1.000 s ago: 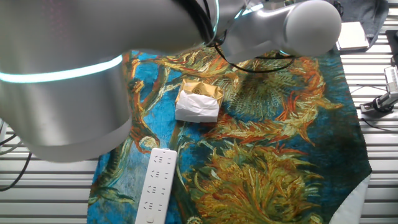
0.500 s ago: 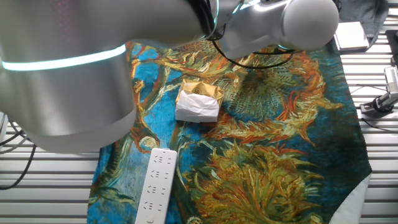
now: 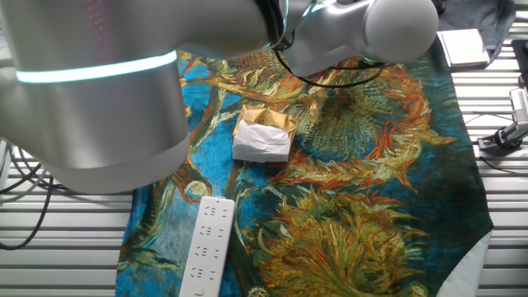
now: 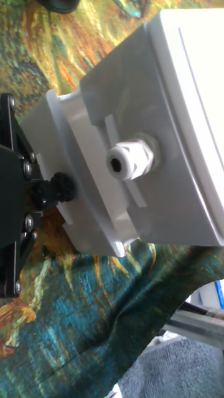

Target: Grasp the handle and close the drawer

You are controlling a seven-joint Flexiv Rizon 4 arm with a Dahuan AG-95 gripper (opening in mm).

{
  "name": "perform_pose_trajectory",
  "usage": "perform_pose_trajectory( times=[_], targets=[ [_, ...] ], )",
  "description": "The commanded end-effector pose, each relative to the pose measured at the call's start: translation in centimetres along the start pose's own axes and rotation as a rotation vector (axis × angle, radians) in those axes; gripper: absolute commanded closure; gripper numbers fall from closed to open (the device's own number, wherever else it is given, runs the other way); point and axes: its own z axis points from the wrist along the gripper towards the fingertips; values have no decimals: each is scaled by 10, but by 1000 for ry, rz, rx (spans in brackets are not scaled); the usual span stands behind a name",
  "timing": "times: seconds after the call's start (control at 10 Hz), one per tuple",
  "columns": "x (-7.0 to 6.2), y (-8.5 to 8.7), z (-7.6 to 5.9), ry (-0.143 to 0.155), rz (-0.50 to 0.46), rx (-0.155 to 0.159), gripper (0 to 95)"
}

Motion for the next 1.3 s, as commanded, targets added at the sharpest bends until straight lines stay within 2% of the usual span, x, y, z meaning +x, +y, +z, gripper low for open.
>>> perform_pose_trajectory(
  times=[0.1,0.3,0.7,0.8,1.3],
  targets=[
    [0,0,-1,-6,-5,0,950],
    [0,0,-1,-11,-2,0,950],
    [0,0,-1,8,-28,2,950],
    [0,0,-1,12,-35,3,760],
    [1,0,-1,0,-71,0,760]
  ],
)
